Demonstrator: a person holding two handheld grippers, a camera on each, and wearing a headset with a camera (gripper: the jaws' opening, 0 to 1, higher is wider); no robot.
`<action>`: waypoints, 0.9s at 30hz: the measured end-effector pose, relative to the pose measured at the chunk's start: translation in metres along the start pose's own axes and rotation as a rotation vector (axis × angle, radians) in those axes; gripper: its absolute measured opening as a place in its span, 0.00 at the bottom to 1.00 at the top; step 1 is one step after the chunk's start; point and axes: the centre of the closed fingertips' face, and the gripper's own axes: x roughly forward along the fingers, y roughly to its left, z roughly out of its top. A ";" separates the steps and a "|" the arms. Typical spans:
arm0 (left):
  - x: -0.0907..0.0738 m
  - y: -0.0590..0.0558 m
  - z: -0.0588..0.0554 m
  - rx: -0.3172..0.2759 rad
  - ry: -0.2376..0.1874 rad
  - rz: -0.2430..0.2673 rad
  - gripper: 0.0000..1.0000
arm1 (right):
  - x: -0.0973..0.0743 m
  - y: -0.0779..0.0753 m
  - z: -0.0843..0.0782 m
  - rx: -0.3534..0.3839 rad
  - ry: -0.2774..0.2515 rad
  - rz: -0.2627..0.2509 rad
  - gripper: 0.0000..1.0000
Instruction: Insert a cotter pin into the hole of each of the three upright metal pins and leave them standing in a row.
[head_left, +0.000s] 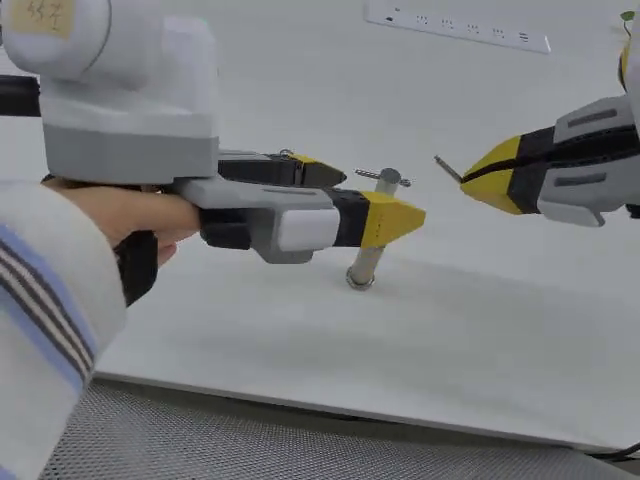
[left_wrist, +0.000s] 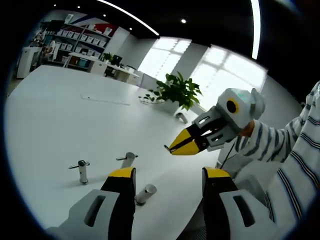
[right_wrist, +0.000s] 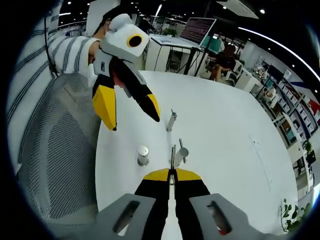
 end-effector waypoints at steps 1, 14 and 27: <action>0.002 0.000 0.001 -0.008 -0.003 -0.005 0.50 | 0.002 0.003 0.004 -0.010 -0.010 0.000 0.00; 0.008 0.000 0.004 -0.146 -0.020 -0.041 0.32 | 0.006 0.022 0.029 -0.080 -0.068 -0.013 0.00; 0.013 -0.009 -0.005 -0.188 -0.002 -0.070 0.04 | 0.005 0.033 0.034 -0.146 -0.065 -0.011 0.00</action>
